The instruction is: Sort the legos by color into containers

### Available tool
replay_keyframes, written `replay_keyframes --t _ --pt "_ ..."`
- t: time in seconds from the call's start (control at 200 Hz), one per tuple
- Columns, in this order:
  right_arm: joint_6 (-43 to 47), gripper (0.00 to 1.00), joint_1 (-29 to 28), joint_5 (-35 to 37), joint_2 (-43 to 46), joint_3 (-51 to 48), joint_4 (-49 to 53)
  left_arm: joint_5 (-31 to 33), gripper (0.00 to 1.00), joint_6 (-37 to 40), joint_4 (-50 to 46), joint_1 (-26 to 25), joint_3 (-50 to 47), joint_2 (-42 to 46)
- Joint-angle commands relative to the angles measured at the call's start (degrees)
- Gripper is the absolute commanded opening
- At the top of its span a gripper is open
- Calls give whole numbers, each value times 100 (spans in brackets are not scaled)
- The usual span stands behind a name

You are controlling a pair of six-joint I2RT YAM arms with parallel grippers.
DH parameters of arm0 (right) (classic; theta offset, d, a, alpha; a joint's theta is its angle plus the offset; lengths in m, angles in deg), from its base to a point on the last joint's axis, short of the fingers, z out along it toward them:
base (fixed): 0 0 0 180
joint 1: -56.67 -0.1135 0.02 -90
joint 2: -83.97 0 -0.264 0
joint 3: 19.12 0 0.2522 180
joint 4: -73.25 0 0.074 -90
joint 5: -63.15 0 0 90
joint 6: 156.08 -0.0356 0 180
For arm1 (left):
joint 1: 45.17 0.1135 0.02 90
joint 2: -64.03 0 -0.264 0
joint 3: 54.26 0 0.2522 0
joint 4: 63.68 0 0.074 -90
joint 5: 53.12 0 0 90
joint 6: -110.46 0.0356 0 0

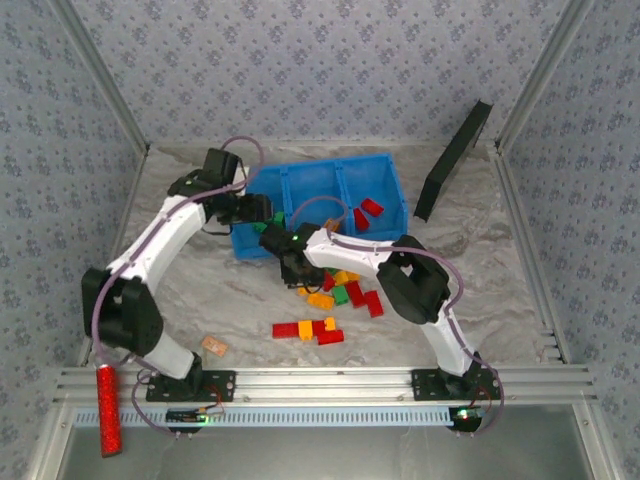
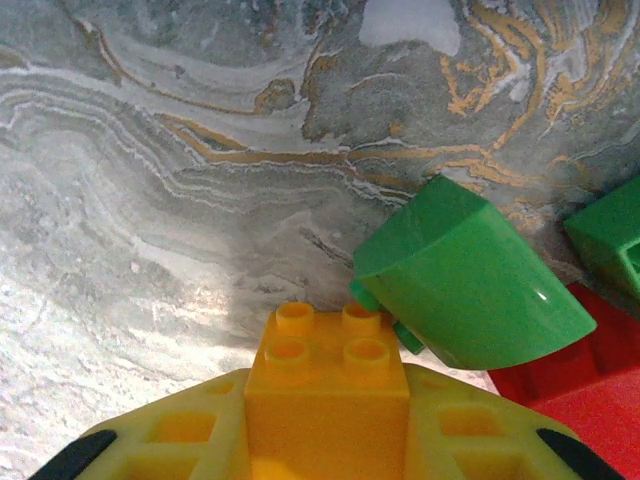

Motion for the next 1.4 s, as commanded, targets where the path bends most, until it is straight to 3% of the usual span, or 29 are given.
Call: replay_keyframes --t 0.0,0.32,0.5,0.695,0.915,1.154,1.244,1.394 --pt "519 27 73 129 653 19 369 -195 69 83 -531 -39 -204 791" --pt "2162 28 687 145 1652 594 564 -481 72 -8 -1033 -528 -2128 3045" --pt "2914 28 1252 191 1429 1085 574 -1074 73 -517 -1024 -639 -2631 3524" --pt "3412 28 1669 331 716 1922 376 -773 73 -1120 -652 -1182 -3024 3838" --pt "4045 30 1735 538 -323 2876 373 42 75 -1382 -557 -2737 -3167 3565" --pt "4115 33 1857 248 -813 2890 220 573 75 -1533 -300 -3643 -3052 2877" --pt "4167 34 1891 92 -880 2741 82 672 75 -1158 -163 -4032 -2960 2575" --pt "4339 37 1937 -202 -933 2597 -27 890 75 349 -221 -4348 -2524 2255"
